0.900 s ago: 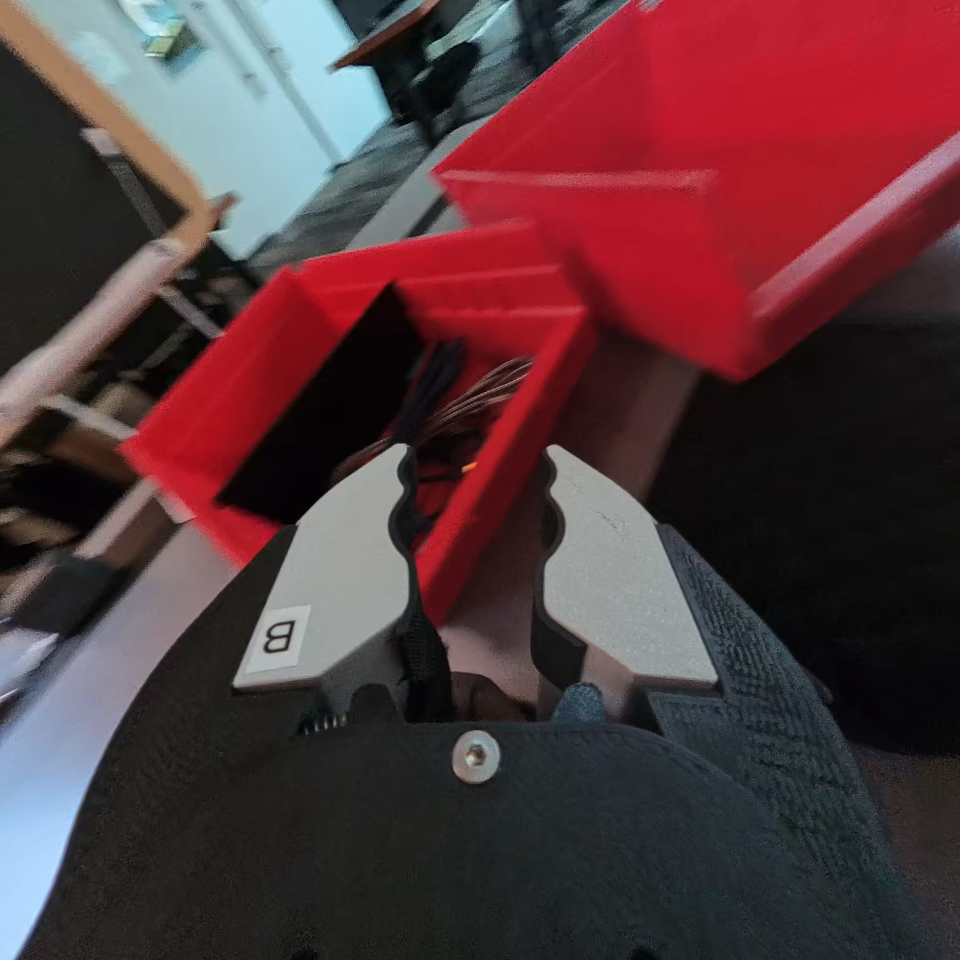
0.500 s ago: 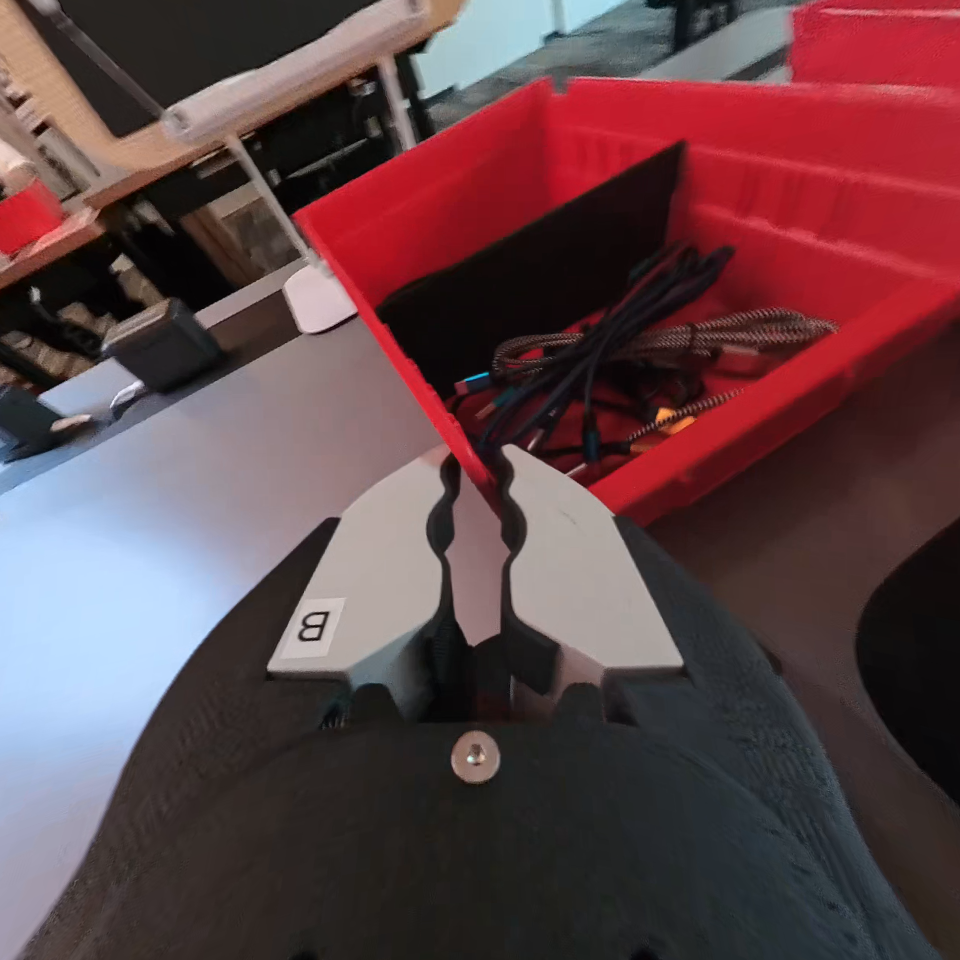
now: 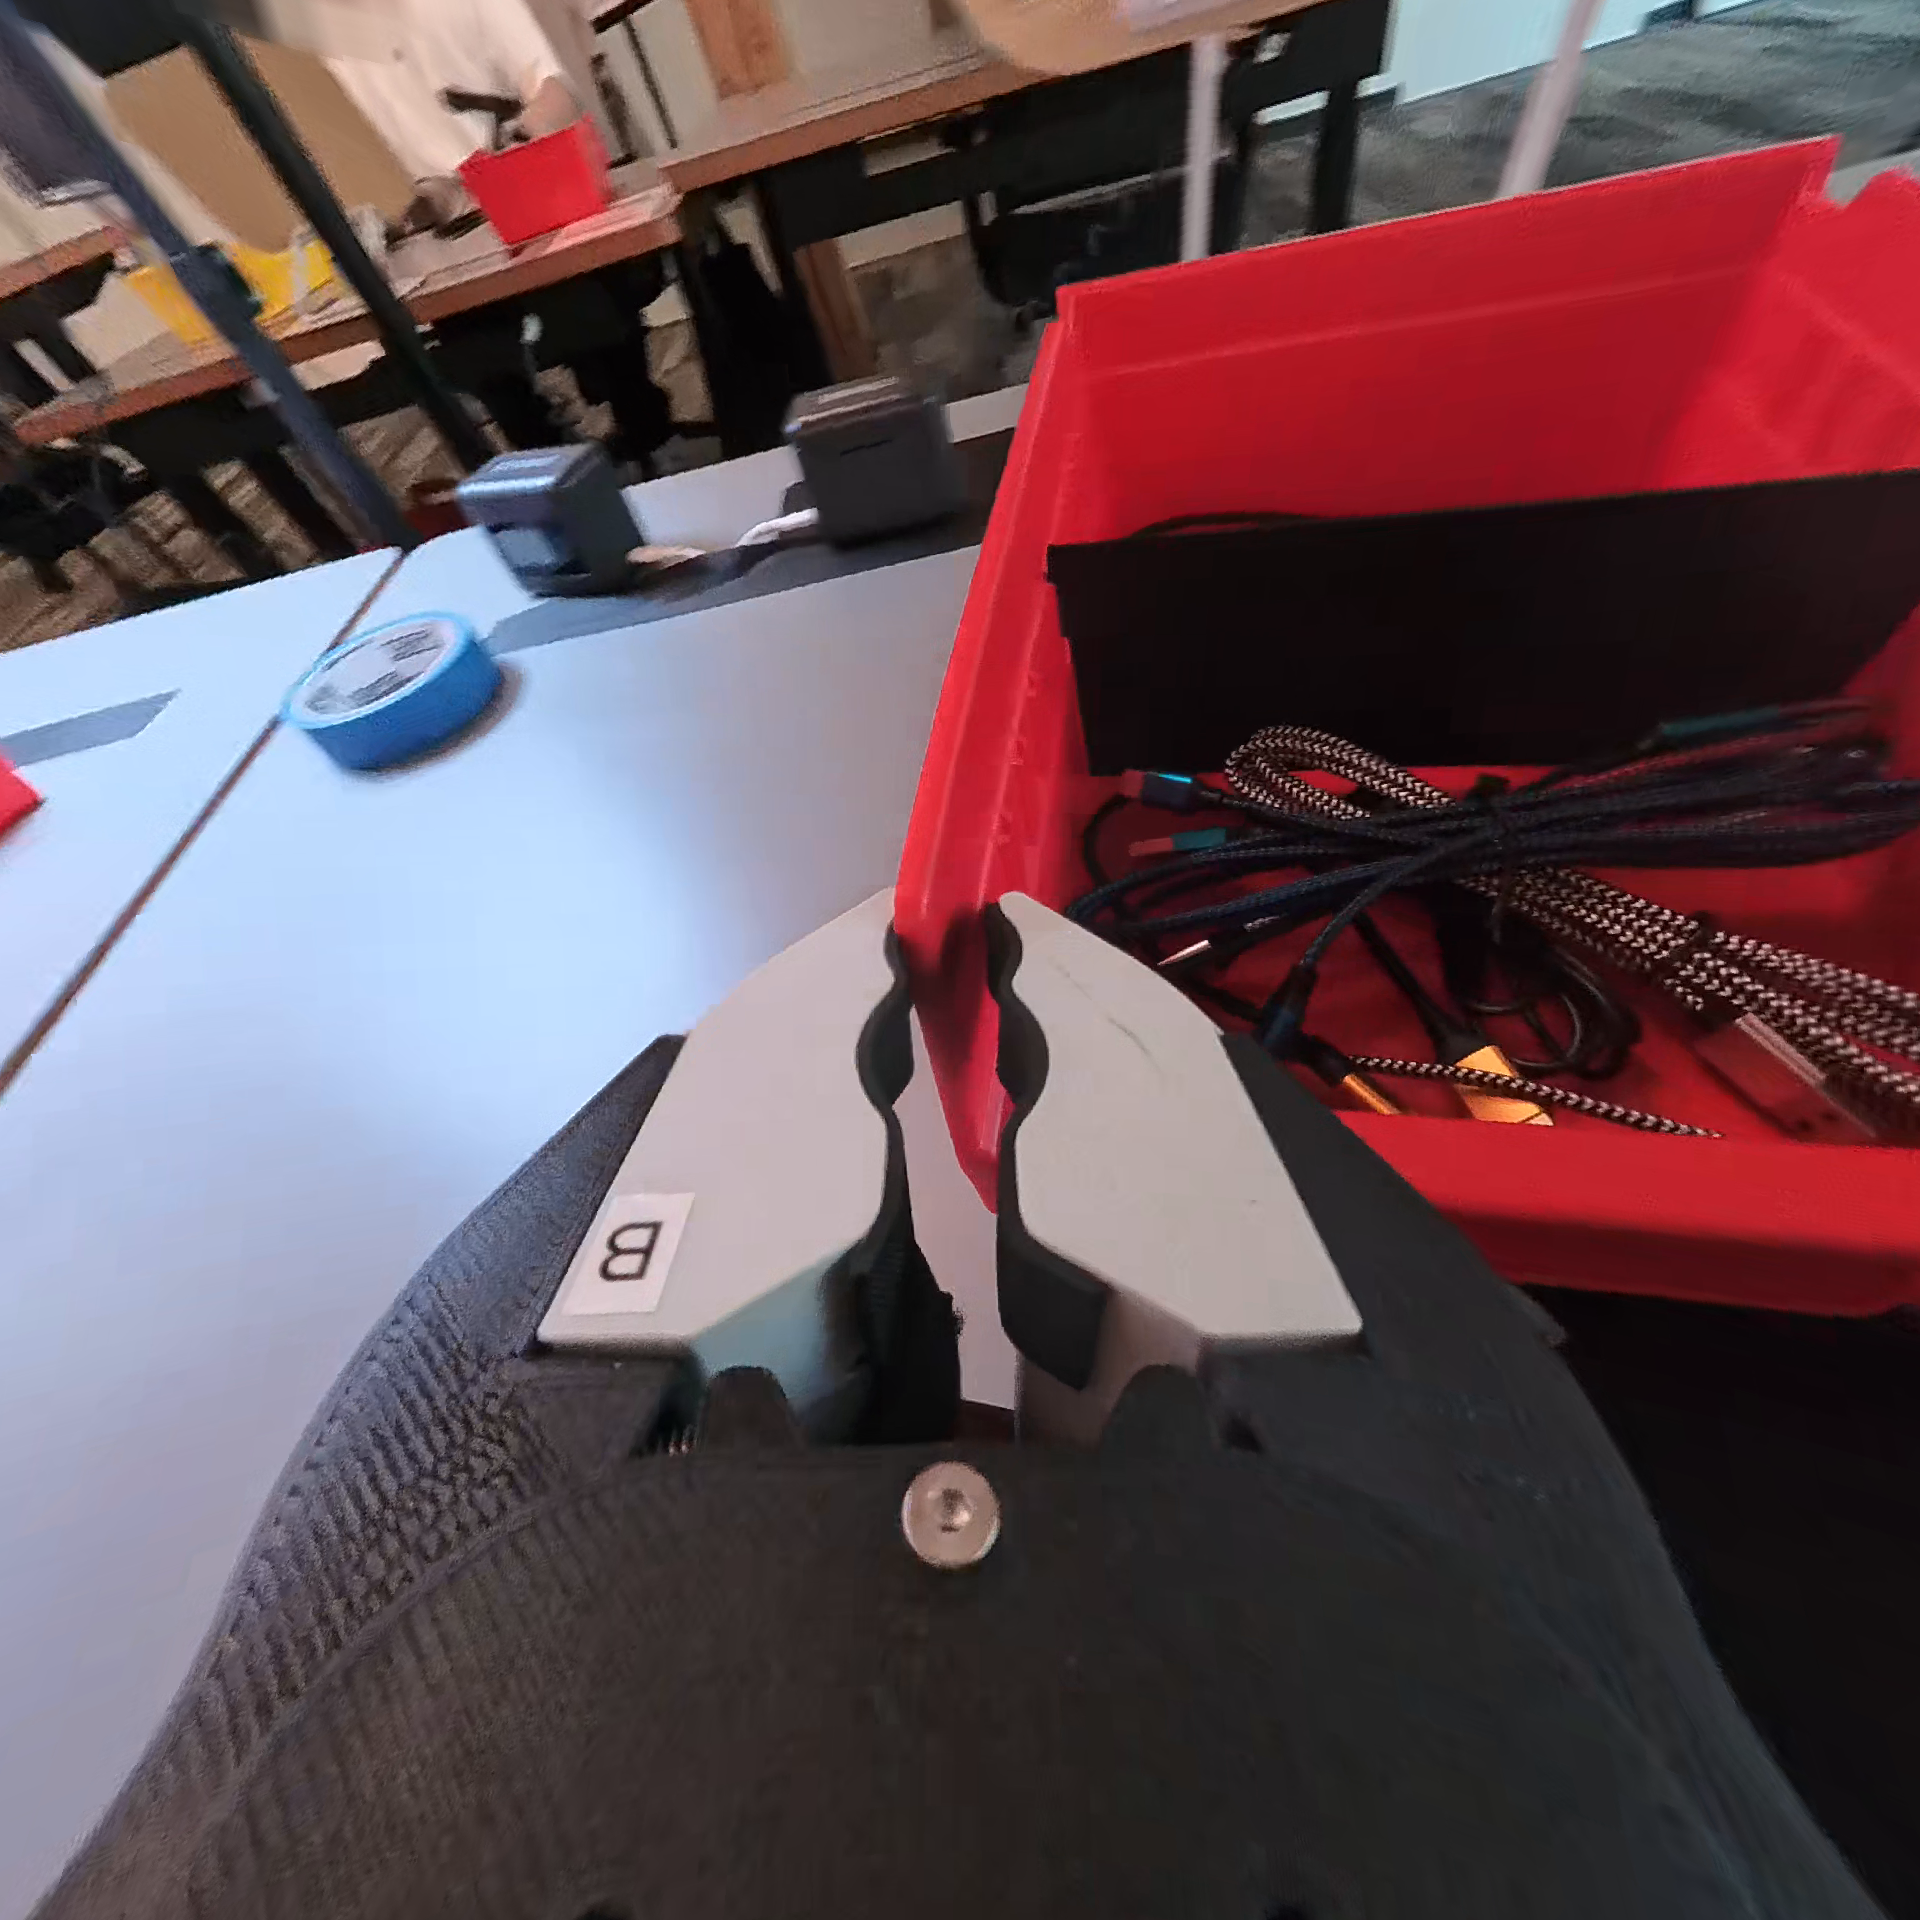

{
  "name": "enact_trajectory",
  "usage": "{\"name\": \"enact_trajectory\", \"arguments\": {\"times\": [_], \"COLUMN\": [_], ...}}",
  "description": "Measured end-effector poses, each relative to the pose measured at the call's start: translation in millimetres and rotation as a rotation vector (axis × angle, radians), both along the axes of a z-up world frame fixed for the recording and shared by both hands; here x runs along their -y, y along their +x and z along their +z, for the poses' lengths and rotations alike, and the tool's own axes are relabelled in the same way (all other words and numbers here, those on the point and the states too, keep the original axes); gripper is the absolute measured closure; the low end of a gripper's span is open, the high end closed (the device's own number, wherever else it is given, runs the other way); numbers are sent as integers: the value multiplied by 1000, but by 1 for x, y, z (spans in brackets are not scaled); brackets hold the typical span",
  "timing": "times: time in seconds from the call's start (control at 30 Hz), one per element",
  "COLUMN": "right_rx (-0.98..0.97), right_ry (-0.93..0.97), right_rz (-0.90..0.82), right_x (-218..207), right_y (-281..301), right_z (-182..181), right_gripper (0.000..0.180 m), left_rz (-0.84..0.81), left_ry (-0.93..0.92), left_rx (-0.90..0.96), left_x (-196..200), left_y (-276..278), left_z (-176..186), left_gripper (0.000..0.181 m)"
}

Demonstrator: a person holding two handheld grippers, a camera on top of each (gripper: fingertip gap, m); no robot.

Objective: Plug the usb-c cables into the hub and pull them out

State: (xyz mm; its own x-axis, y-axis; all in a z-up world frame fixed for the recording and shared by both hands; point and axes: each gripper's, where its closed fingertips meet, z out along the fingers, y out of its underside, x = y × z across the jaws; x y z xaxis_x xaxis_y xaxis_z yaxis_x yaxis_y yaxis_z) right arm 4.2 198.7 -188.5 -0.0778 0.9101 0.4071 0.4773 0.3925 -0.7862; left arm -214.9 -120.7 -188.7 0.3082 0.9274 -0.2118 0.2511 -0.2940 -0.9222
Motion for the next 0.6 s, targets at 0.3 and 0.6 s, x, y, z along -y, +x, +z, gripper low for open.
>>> {"name": "enact_trajectory", "arguments": {"times": [0.3,0.6], "right_rx": [-50,-101], "right_ry": [-69,-67], "right_rz": [-141,-166], "right_x": [-9,-63], "right_y": [-40,-74], "right_z": [-2,-19], "right_gripper": [159,162], "left_rz": [163,116], "left_ry": [6,38], "left_rx": [57,209], "left_x": [93,128], "left_y": [0,24], "left_z": [-3,-7], "left_gripper": [173,175]}}
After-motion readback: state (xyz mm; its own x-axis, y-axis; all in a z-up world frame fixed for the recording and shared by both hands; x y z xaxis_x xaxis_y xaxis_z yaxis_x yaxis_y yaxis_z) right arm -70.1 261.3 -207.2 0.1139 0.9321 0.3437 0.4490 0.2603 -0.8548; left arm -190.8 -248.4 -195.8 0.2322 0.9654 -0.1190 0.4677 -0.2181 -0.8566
